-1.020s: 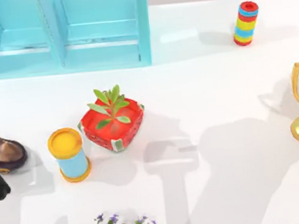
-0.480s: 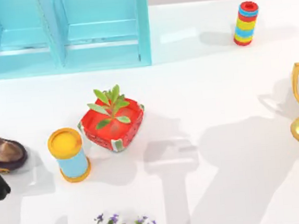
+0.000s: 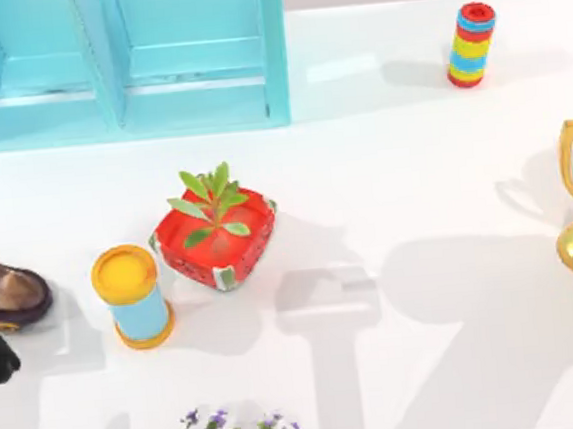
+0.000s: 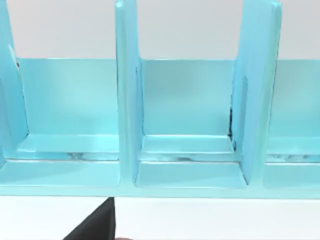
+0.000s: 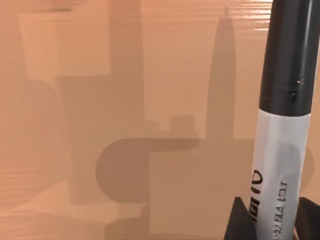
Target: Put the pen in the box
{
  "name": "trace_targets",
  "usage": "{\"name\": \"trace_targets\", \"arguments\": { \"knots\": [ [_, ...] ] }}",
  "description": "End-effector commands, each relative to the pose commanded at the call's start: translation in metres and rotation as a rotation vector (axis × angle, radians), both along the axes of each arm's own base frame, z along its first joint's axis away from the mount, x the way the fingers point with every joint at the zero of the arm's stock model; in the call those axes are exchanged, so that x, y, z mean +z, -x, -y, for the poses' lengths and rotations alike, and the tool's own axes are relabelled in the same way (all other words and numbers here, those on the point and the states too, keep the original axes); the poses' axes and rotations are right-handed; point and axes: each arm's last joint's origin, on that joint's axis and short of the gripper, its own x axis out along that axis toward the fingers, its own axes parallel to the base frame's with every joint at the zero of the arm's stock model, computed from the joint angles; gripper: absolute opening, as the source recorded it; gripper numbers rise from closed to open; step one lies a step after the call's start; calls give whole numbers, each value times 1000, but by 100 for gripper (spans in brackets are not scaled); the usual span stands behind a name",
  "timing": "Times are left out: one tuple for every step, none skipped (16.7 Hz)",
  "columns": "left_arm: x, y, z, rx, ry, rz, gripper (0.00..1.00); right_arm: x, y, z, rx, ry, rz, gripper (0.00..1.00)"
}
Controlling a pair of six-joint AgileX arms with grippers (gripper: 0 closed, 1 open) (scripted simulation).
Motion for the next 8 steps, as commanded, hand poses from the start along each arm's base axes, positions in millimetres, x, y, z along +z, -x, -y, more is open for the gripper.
{"name": "trace_targets", "arguments": {
  "knots": [
    [0,0,0,0,0,0,100,0,0,0,0,0,0,15],
    [0,0,0,0,0,0,100,0,0,0,0,0,0,23],
    [0,0,0,0,0,0,100,0,0,0,0,0,0,30],
    [0,0,0,0,0,0,100,0,0,0,0,0,0,38],
    [0,0,0,0,0,0,100,0,0,0,0,0,0,45],
    [0,0,0,0,0,0,100,0,0,0,0,0,0,53],
    [0,0,0,0,0,0,100,0,0,0,0,0,0,60],
    [0,0,0,0,0,0,100,0,0,0,0,0,0,68]
  ]
}}
